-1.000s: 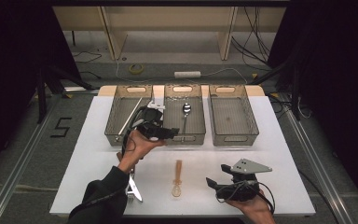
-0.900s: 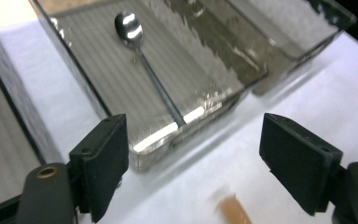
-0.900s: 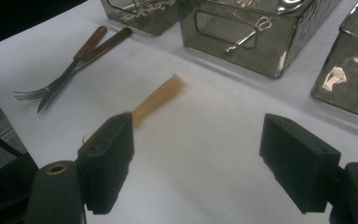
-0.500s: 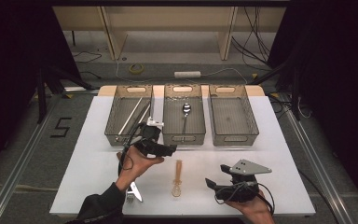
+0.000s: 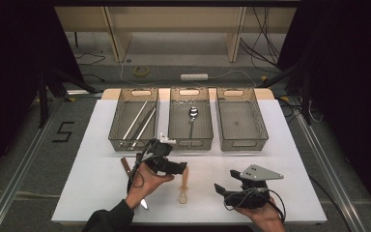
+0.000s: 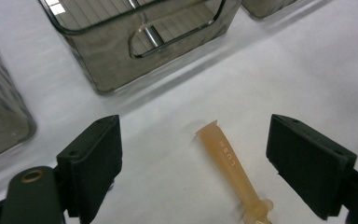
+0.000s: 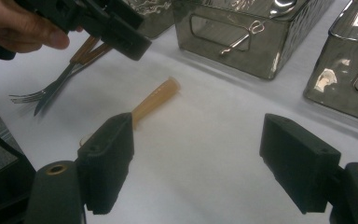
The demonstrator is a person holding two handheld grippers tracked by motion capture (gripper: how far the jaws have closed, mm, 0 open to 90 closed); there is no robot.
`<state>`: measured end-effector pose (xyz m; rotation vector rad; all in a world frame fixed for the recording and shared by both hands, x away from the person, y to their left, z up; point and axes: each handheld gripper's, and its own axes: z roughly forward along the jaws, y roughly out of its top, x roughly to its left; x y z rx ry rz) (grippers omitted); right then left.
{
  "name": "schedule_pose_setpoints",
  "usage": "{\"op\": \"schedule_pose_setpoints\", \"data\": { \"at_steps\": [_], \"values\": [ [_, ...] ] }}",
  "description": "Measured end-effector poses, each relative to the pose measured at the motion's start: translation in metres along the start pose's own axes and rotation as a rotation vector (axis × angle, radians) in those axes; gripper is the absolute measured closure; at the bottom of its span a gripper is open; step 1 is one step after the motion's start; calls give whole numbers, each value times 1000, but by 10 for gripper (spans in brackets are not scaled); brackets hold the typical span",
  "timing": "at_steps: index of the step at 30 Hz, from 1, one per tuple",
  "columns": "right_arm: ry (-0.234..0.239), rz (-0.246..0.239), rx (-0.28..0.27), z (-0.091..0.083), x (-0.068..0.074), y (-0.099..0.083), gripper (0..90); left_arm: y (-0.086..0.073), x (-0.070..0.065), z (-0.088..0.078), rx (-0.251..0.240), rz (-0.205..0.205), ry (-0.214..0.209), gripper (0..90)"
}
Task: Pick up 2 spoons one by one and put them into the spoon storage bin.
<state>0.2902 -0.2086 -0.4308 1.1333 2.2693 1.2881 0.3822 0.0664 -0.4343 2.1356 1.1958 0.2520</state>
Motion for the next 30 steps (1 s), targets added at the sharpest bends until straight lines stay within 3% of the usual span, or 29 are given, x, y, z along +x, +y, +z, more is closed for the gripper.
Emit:
{"op": "schedule_pose_setpoints", "data": {
  "at_steps": [12, 30],
  "values": [
    [0, -1, 8, 0, 0, 0, 269, -12, -12, 15, 64, 48, -5, 195],
    [-1, -2, 9, 0, 0, 0, 269, -22, -26, 30, 120, 90, -7, 282]
  ]
}}
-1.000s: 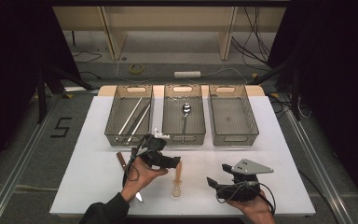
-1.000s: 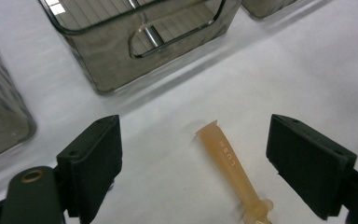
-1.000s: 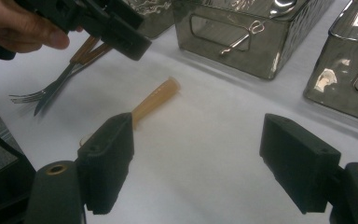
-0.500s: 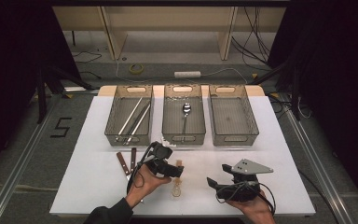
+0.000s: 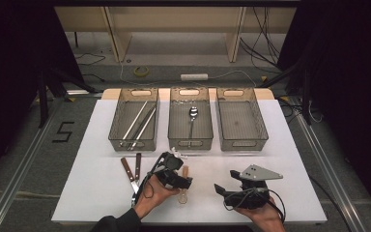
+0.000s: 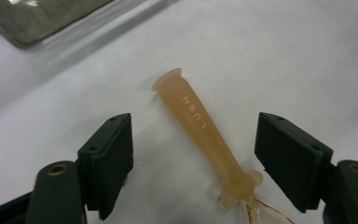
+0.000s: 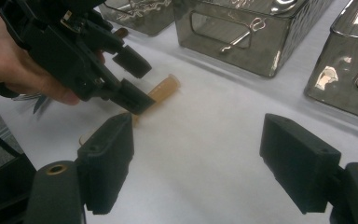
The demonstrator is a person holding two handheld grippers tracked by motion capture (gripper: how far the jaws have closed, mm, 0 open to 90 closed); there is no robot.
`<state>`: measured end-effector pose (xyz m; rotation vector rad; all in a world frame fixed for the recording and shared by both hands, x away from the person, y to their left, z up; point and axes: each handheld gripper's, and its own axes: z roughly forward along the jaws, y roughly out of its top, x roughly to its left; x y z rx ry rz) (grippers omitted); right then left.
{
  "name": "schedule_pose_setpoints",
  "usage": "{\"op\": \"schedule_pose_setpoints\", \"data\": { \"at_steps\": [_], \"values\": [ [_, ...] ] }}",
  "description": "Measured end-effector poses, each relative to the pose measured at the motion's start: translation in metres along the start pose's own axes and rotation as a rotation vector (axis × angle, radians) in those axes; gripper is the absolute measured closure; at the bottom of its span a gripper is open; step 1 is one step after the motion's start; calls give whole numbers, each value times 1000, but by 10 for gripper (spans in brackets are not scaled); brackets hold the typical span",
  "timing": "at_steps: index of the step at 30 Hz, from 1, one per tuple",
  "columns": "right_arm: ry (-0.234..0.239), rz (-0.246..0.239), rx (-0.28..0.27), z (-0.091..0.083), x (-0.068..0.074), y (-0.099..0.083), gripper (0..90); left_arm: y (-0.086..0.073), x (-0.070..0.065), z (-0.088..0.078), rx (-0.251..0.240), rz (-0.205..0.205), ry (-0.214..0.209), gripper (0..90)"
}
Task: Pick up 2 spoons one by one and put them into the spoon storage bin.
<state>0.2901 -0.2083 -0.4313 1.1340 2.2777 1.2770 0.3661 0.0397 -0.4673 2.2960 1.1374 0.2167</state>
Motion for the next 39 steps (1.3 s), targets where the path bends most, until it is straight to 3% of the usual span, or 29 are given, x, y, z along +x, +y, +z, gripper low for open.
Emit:
{"op": "schedule_pose_setpoints", "data": {
  "at_steps": [9, 15, 20, 34, 39],
  "values": [
    [2, -2, 0, 0, 0, 0, 269, -3, -3, 7, 19, 16, 6, 356],
    [2, -3, 2, 0, 0, 0, 269, -4, -8, 10, 14, 62, 39, 424],
    [3, -4, 1, 0, 0, 0, 269, -4, -11, 9, 10, 81, 35, 498],
    [2, -2, 2, 0, 0, 0, 269, -3, -11, 9, 1, 87, 5, 728],
    [3, -2, 3, 0, 0, 0, 269, -3, -11, 9, 4, 78, 0, 756]
  ]
}}
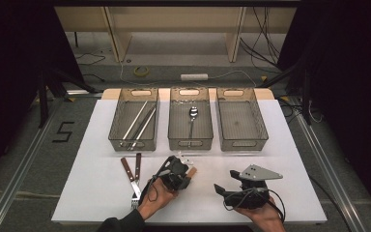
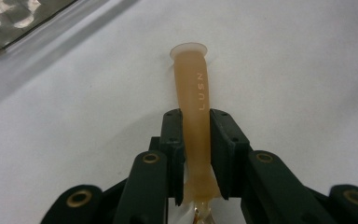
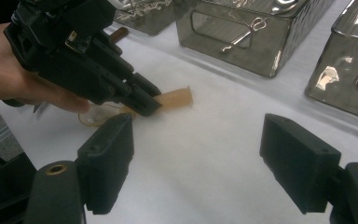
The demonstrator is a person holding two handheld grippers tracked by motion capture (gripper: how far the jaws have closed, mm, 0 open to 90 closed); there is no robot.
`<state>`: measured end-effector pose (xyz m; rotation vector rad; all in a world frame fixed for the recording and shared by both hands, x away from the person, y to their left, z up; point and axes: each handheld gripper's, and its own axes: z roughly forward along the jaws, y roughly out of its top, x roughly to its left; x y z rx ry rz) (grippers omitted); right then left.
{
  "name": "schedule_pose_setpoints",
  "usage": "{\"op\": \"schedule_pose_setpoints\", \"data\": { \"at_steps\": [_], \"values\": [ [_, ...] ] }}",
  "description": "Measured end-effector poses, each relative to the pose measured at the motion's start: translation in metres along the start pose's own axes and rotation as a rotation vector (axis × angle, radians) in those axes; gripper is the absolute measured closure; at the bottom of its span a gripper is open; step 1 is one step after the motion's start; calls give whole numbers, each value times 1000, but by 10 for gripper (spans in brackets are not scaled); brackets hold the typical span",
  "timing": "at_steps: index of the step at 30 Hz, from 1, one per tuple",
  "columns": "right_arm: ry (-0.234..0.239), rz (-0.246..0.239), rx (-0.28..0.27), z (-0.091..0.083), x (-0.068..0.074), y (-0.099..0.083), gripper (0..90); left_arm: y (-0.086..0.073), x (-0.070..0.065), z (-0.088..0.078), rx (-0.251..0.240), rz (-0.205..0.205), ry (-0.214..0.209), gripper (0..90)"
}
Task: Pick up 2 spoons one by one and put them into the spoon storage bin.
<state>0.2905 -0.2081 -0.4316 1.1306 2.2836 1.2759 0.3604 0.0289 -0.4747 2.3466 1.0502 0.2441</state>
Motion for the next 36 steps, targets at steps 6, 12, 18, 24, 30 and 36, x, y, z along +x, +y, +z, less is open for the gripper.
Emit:
{"op": "schedule_pose_setpoints", "data": {
  "at_steps": [6, 12, 18, 24, 30, 36],
  "values": [
    [0, 2, 0, 0, -1, 0, 269, 0, 1, 0, -4, 6, -24, 762],
    [0, 1, -2, -1, -1, 0, 269, 1, 1, -2, -11, 14, -53, 765],
    [-2, 1, -3, -1, -1, 0, 269, 4, 6, -9, -41, 5, -70, 767],
    [-2, 3, -5, -1, -1, 0, 269, 10, 13, -20, -82, -11, -87, 768],
    [-5, 6, -6, -1, -2, 0, 269, 23, 20, -35, -145, -20, -91, 767],
    [-7, 10, -6, -1, -3, 0, 269, 39, 29, -48, -202, -26, -92, 767]
  ]
}}
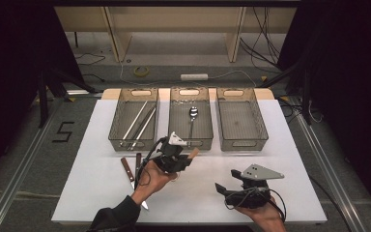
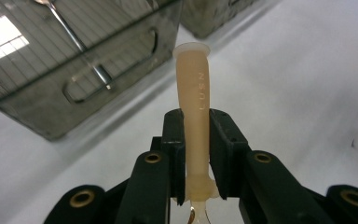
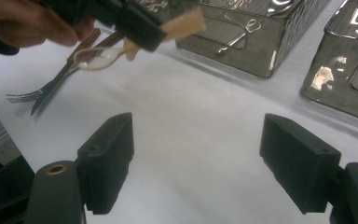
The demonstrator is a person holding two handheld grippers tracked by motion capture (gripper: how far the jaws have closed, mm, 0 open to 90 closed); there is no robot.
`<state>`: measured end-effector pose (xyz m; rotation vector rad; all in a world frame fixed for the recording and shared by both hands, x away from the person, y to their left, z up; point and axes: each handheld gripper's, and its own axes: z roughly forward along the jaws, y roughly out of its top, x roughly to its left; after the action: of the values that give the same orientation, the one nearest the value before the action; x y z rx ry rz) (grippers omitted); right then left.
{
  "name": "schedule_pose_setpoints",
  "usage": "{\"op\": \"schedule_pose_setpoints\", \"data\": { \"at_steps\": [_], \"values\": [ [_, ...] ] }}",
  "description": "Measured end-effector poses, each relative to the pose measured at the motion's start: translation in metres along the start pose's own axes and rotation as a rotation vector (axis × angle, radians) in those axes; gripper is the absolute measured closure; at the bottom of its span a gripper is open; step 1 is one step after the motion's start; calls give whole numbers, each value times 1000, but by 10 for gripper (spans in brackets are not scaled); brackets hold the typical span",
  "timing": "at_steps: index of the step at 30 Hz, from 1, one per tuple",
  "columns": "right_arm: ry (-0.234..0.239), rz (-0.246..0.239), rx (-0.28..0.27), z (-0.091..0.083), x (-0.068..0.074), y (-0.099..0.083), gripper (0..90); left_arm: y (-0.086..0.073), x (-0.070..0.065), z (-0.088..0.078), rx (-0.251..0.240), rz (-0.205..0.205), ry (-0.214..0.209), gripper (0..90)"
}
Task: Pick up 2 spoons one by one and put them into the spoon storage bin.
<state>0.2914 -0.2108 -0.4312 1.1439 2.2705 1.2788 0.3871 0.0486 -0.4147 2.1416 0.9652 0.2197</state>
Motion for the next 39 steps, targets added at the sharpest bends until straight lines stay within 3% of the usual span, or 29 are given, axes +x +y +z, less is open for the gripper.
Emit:
{"op": "schedule_pose_setpoints", "data": {
  "at_steps": [11, 28, 39],
  "values": [
    [0, 3, -1, 0, -1, 0, 269, 34, 19, -6, -78, -21, 22, 766],
    [3, 2, -5, 0, -2, 0, 269, 73, 50, -2, -123, -21, 71, 765],
    [4, 2, -1, 1, -1, 0, 269, 91, 66, 13, -137, -42, 98, 765]
  ]
}}
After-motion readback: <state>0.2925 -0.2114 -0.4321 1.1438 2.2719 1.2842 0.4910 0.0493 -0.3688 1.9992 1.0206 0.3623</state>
